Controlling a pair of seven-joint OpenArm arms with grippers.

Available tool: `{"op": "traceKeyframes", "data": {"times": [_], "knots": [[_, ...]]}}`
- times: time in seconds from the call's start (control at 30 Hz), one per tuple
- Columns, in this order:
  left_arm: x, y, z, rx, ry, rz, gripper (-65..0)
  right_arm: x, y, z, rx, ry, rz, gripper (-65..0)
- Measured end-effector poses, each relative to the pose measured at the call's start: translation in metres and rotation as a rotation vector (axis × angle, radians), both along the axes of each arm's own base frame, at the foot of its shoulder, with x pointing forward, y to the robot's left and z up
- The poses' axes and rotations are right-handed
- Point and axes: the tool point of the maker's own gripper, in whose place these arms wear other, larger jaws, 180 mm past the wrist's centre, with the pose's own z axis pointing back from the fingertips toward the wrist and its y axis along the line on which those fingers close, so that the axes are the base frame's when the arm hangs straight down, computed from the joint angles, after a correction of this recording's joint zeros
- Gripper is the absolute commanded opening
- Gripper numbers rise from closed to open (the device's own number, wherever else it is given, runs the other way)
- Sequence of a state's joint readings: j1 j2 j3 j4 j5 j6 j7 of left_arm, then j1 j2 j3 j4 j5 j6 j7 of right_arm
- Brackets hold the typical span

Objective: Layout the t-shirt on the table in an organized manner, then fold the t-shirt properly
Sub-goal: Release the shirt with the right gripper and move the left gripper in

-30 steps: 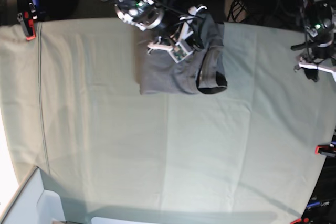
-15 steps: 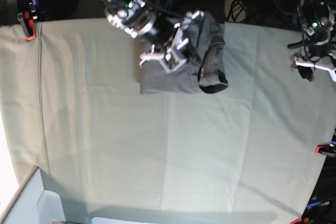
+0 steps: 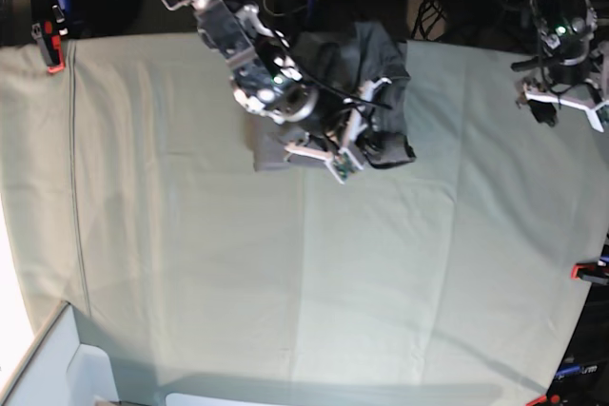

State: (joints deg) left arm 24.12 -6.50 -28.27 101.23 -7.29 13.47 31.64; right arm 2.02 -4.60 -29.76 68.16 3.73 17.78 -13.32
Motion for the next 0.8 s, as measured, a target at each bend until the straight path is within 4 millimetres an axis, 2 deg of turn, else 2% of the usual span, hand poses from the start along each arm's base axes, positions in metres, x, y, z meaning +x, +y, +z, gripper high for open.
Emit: {"op": "traceKeyframes", "data": {"times": [0.13, 0.27, 0.33, 0.43, 0.5, 0.6, 0.67, 0.73, 0.8], "knots": [[0.003, -0.011, -0.005, -0.025, 0.004, -0.018, -13.8, 0.014, 0.014, -0.014, -0.011, 0.037, 0.011, -65.0], [0.004, -0.019, -0.008, -0.032, 0.004, -0.031, -13.7, 0.027, 0.003, -0.032, -0.023, 0.043, -0.010, -65.0], [0.007, -0.031, -0.012, -0.055, 0.008, -0.051, -13.7, 0.029, 0.000, -0.031, -0.017, 0.028, -0.016, -65.0], [0.014, -0.053, -0.017, -0.083, 0.012, -0.108, -13.7, 0.033, -0.006, -0.018, -0.007, -0.020, -0.019, -65.0], [0.019, -0.069, -0.020, -0.100, 0.015, -0.148, -13.7, 0.030, -0.010, 0.003, 0.029, -0.078, -0.032, -65.0], [0.024, -0.091, -0.023, -0.128, 0.018, -0.200, -13.7, 0.015, -0.010, 0.032, 0.084, -0.141, -0.038, -65.0], [0.027, -0.103, -0.025, -0.141, 0.021, -0.231, -13.7, 0.002, -0.014, 0.043, 0.095, -0.161, -0.032, -65.0], [0.031, -0.115, -0.021, -0.152, 0.008, -0.261, -13.7, -0.003, -0.026, 0.054, 0.094, -0.199, -0.029, -65.0], [0.038, -0.128, -0.014, -0.153, -0.016, -0.300, -13.7, -0.003, -0.047, 0.058, 0.067, -0.231, -0.035, -65.0]]}}
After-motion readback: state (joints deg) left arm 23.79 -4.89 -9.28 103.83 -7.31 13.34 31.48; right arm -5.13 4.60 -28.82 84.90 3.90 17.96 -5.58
